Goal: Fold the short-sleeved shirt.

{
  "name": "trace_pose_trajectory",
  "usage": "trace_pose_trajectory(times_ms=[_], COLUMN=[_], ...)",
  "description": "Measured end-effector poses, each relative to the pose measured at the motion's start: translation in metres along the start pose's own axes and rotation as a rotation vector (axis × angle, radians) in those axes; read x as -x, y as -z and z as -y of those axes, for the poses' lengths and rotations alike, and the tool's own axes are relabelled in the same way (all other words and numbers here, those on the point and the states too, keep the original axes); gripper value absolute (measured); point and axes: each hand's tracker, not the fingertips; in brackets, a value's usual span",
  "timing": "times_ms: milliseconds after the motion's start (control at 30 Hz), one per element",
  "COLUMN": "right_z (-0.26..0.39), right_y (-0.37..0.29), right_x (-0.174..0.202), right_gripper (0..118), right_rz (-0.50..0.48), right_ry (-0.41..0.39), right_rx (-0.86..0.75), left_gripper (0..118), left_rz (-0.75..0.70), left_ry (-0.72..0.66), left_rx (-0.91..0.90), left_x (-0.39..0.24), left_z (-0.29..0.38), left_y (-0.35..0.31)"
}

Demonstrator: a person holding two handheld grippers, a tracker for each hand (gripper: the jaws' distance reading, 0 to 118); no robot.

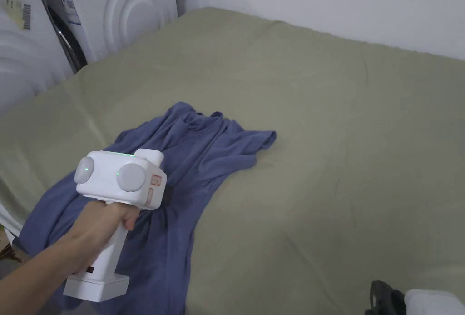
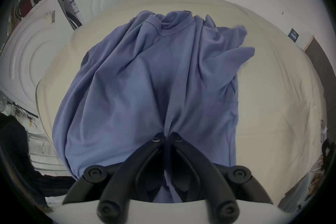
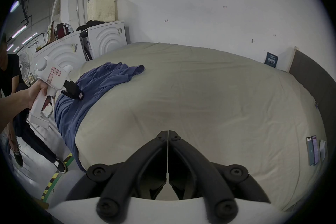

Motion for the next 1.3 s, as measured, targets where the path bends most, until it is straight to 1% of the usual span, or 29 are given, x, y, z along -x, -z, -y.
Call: trace_pose_trajectory(times_ms=[67, 100, 133, 300, 400, 567, 667, 767, 800, 933, 1067, 1133, 1167, 1233, 1300], right_z=[0.001, 0.001, 0.002, 0.010, 0.016, 0.024, 0.031, 0.038, 0.041, 0.052, 0.060, 0.066, 0.069, 0.072, 0.077], right_y=[-0.012, -0.020, -0.027, -0.058, -0.078, -0.106, -0.117, -0.127, -0.129, -0.136, -0.141, -0.142, -0.141, -0.141, -0.141], right_x=[-0.005, -0.008, -0.012, -0.033, -0.047, -0.075, -0.093, -0.112, -0.119, -0.144, -0.167, -0.177, -0.182, -0.189, -0.193], right_gripper=[1, 1, 1, 1, 1, 1, 1, 1, 1, 1, 1, 1, 1, 1, 1], right_rz=[0.012, 0.020, 0.032, 0.093, 0.133, 0.211, 0.256, 0.299, 0.314, 0.365, 0.415, 0.437, 0.445, 0.456, 0.463], right_ry=[0.003, 0.007, 0.016, 0.072, 0.103, 0.141, 0.173, 0.210, 0.221, 0.259, 0.297, 0.315, 0.326, 0.344, 0.353], right_rx=[-0.009, -0.009, -0.013, -0.026, -0.038, -0.044, -0.037, -0.039, -0.039, -0.030, -0.010, -0.002, 0.005, 0.021, 0.024], left_gripper=[5, 5, 5, 5, 5, 5, 5, 5, 5, 5, 5, 5, 5, 5, 5], left_rz=[0.049, 0.071, 0.083, 0.141, 0.197, 0.329, 0.437, 0.534, 0.570, 0.728, 0.845, 0.863, 0.855, 0.809, 0.711], left_ry=[-0.048, -0.049, -0.053, 0.007, 0.012, 0.129, 0.186, 0.276, 0.316, 0.409, 0.524, 0.586, 0.592, 0.611, 0.627], left_rx=[-0.023, -0.006, -0.035, -0.071, -0.103, -0.137, -0.155, -0.161, -0.166, -0.147, -0.115, -0.102, -0.088, -0.006, 0.049], left_x=[-0.001, -0.003, -0.008, -0.049, -0.092, -0.190, -0.265, -0.340, -0.367, -0.470, -0.549, -0.580, -0.592, -0.611, -0.619], left_z=[-0.002, -0.003, -0.002, -0.013, -0.024, -0.035, -0.036, -0.041, -0.040, -0.022, 0.003, 0.022, 0.029, 0.045, 0.057], left_y=[-0.005, -0.008, -0.013, -0.023, -0.030, -0.043, -0.056, -0.066, -0.071, -0.090, -0.106, -0.112, -0.108, -0.086, -0.057])
